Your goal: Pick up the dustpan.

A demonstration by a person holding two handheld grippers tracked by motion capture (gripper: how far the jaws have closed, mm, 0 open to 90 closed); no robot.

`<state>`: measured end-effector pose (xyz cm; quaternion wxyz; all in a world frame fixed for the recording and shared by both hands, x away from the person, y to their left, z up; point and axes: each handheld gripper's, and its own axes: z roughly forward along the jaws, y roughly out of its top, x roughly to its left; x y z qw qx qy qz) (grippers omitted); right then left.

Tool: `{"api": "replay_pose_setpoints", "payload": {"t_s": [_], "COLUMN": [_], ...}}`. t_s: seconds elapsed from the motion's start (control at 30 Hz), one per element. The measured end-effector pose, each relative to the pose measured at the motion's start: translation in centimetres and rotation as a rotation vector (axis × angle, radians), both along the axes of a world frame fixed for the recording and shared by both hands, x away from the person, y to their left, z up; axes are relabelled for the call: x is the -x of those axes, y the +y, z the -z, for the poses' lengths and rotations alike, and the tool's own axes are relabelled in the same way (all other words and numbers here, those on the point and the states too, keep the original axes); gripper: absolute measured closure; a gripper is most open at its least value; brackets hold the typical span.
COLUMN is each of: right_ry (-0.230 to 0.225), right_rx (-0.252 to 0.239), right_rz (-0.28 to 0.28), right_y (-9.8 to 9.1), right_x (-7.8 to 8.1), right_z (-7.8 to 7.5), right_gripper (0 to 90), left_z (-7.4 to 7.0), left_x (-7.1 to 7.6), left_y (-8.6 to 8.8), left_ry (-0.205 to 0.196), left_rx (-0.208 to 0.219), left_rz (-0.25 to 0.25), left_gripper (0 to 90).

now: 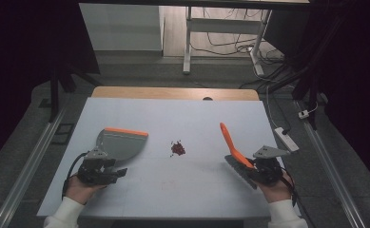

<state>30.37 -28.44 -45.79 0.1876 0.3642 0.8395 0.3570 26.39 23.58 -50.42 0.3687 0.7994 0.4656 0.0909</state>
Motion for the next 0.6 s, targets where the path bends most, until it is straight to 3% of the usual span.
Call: {"api": "replay_pose_setpoints", "payload": {"t_s": [0.6], "right_ry": [-0.002], "right_rx": [0.000], "right_rz": [0.001], "right_y": [-0.01], "right_x": [0.03], "right_z": [-0.04], "right_gripper": [70.1], "left_z": [-0.09], "left_x": [0.01], "left_y": [-0.02], "left_ry": [0.005], "left_rx": [0.007], "left_rz": [0.004], "left_gripper": [35.3]}}
